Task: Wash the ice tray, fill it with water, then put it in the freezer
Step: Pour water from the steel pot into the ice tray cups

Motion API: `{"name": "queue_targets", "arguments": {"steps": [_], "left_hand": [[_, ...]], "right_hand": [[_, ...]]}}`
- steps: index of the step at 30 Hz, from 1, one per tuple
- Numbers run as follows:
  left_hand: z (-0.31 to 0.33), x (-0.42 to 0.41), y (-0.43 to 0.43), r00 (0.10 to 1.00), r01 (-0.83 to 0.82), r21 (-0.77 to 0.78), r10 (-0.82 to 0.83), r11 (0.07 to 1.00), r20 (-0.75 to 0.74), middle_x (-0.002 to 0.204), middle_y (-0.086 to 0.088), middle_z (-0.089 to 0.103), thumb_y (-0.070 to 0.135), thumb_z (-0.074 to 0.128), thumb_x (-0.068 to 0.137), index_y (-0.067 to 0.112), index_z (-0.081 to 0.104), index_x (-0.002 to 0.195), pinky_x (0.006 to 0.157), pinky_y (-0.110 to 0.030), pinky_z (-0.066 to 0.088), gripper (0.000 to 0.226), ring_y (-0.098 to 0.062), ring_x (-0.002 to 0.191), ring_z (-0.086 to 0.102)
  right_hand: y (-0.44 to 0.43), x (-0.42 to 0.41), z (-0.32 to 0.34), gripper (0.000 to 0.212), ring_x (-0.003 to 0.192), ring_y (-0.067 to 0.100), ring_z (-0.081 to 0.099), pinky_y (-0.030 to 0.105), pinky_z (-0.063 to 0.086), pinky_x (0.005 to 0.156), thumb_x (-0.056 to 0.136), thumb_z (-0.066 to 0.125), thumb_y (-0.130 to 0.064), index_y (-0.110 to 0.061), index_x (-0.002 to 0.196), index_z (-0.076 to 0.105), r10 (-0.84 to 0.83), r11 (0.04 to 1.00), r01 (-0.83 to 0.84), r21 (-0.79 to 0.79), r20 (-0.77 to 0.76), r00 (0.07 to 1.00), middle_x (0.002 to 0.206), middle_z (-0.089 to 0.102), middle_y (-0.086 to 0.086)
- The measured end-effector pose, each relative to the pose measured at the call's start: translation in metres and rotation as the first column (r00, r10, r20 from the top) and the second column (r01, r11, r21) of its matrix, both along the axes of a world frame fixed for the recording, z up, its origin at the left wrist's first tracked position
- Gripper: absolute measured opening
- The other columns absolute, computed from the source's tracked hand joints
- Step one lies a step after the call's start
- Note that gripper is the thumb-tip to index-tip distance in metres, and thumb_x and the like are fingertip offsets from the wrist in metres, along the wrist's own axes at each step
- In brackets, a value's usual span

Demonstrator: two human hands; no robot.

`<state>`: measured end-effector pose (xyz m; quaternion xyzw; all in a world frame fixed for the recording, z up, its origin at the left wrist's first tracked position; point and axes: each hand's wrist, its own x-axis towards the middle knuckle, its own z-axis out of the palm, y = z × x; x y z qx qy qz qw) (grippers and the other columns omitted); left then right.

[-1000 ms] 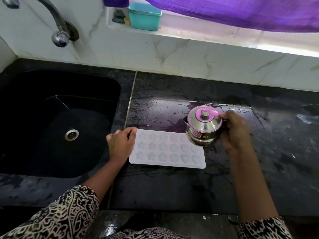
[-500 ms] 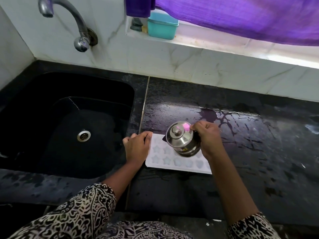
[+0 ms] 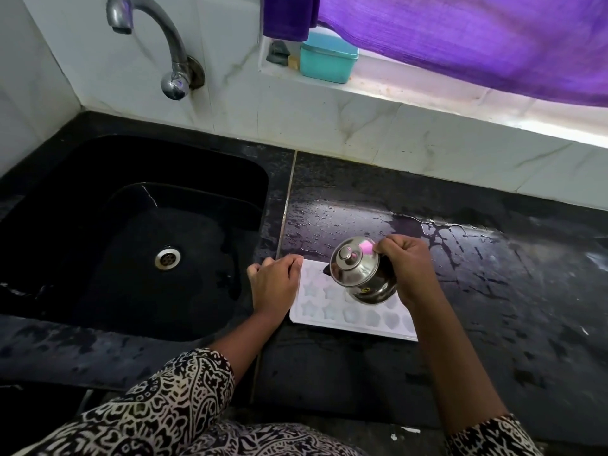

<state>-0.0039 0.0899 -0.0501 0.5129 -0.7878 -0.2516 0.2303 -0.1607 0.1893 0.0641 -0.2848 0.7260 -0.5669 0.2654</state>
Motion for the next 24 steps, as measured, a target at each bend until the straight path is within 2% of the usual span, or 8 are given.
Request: {"name": "queue_targets", "arguments": {"steps": [8, 15, 20, 24], "left_hand": [[0.0016, 0.0001, 0.0001, 1.0, 0.008, 0.011, -0.008, 1.0, 0.005, 0.09, 0.005, 0.071, 0.037, 0.04, 0.099, 0.032, 0.068, 0.106, 0.084, -0.033, 0.02, 0.029, -0.017, 0.095, 0.055], [0.0013, 0.0005, 0.0, 1.0, 0.009, 0.011, -0.009, 1.0, 0.015, 0.09, 0.005, 0.071, 0.039, 0.04, 0.099, 0.032, 0.068, 0.105, 0.085, -0.034, 0.021, 0.029, -0.017, 0.095, 0.055], [0.0028, 0.001, 0.0007, 1.0, 0.009, 0.01, -0.01, 1.0, 0.019, 0.091, 0.004, 0.071, 0.038, 0.04, 0.1, 0.032, 0.068, 0.106, 0.084, -0.033, 0.02, 0.03, -0.017, 0.096, 0.055], [0.0027, 0.0009, 0.0008, 1.0, 0.008, 0.013, -0.008, 1.0, 0.014, 0.09, 0.005, 0.071, 0.037, 0.039, 0.1, 0.031, 0.068, 0.105, 0.084, -0.033, 0.02, 0.03, -0.017, 0.095, 0.055]], "right_hand": [[0.0036, 0.0027, 0.0007, 0.031, 0.044, 0.013, 0.034, 0.02, 0.035, 0.045, 0.079, 0.057, 0.003, -0.003, 0.052, 0.044, -0.012, 1.0, 0.012, -0.021, -0.001, 1.0, 0.048, 0.035, 0.005], [0.0066, 0.0012, -0.0005, 0.031, 0.046, 0.013, 0.038, 0.021, 0.038, 0.046, 0.081, 0.056, 0.001, -0.005, 0.052, 0.047, -0.016, 1.0, 0.016, -0.02, 0.02, 1.0, 0.051, 0.039, 0.007], [0.0068, 0.0002, -0.0005, 0.03, 0.048, 0.015, 0.038, 0.024, 0.037, 0.048, 0.081, 0.056, 0.001, -0.004, 0.053, 0.047, -0.017, 0.999, 0.018, -0.03, 0.042, 0.999, 0.052, 0.039, 0.008], [0.0067, -0.0008, -0.0012, 0.031, 0.046, 0.013, 0.032, 0.021, 0.032, 0.045, 0.079, 0.055, 0.004, -0.005, 0.052, 0.043, -0.033, 0.997, 0.039, -0.063, 0.094, 0.995, 0.05, 0.034, 0.004]]}}
